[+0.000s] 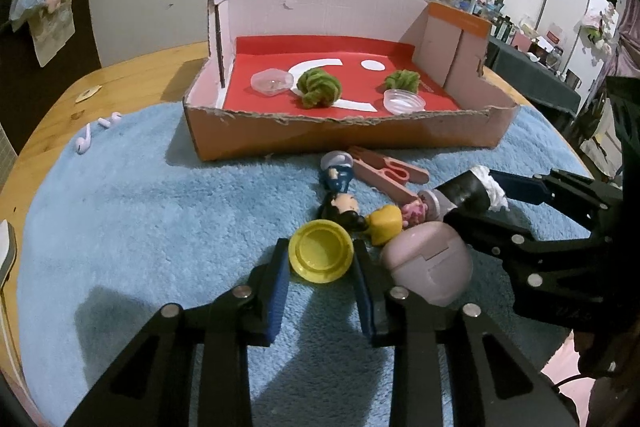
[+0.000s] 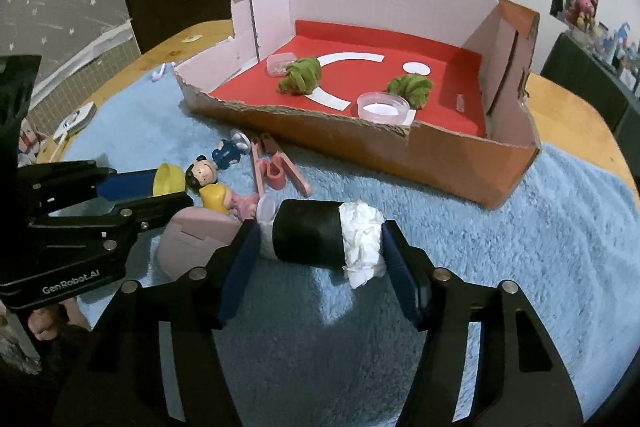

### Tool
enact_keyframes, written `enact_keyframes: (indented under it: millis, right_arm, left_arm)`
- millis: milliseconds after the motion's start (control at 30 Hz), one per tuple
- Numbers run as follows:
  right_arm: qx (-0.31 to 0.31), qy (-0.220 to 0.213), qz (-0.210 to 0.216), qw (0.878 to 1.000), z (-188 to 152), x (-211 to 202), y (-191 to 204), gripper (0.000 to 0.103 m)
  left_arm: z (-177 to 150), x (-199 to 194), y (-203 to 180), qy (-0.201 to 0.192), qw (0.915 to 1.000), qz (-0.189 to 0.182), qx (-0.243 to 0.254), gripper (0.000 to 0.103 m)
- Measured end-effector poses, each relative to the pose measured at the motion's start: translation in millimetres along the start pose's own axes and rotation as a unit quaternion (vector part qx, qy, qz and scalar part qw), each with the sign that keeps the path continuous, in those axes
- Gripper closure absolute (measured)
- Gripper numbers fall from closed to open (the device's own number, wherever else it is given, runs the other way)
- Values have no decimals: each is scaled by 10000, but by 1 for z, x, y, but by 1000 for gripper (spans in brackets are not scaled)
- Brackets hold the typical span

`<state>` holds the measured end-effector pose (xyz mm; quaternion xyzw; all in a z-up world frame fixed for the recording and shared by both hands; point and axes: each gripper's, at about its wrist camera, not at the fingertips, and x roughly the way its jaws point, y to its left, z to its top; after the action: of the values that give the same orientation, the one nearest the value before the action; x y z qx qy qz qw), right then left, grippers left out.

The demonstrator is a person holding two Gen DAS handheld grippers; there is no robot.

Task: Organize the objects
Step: 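Grasp the yellow cap with the left gripper while the right grasps the black-and-white roll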

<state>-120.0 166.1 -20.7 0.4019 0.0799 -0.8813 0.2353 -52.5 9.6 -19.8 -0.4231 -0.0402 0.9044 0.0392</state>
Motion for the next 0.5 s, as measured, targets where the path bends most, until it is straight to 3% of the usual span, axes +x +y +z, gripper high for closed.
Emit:
enact_keyframes:
  millis: [500]
  right_arm:
    - [430,-40,162,9989,0,-15,-8,43]
  left_arm:
    - [0,-8,1,-143,9998,-159,-44,72]
